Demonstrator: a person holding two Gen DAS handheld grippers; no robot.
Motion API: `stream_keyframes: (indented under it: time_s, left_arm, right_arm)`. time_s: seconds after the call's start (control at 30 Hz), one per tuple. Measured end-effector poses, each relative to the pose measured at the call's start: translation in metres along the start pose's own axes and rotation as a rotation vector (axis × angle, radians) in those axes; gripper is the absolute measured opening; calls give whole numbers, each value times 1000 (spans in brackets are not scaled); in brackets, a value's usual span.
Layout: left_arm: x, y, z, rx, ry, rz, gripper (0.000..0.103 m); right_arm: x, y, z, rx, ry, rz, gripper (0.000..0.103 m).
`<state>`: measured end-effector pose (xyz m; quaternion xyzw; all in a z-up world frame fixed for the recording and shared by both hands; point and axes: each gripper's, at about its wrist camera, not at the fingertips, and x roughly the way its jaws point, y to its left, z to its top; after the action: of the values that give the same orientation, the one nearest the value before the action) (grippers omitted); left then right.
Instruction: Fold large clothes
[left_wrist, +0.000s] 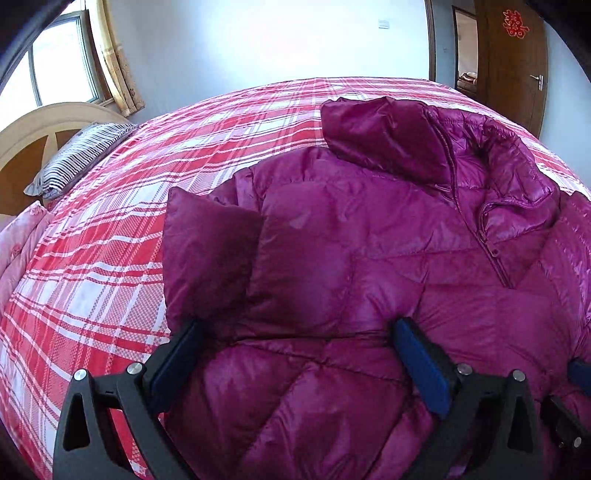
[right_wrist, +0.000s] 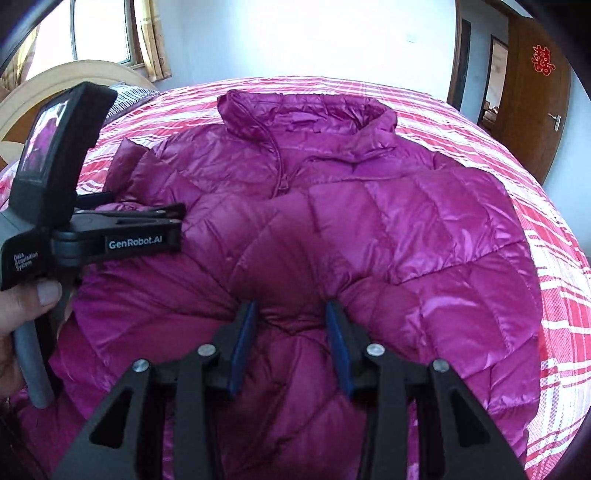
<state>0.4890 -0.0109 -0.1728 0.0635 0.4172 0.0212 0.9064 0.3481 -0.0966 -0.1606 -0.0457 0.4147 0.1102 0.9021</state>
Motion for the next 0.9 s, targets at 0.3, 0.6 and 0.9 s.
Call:
stream_keyframes:
  time_s: [0.3, 0.6, 0.9]
  left_arm:
    - [4, 6, 0, -19, 9, -25, 102]
    - [7, 9, 1, -33, 14, -44, 102]
    - [11, 11, 1, -45, 26, -61, 102]
  right_arm:
    - [0, 4, -1, -20, -3, -26, 42]
    - [2, 5, -1, -24, -5, -30, 42]
    - [2, 5, -1, -29, -5, -33, 42]
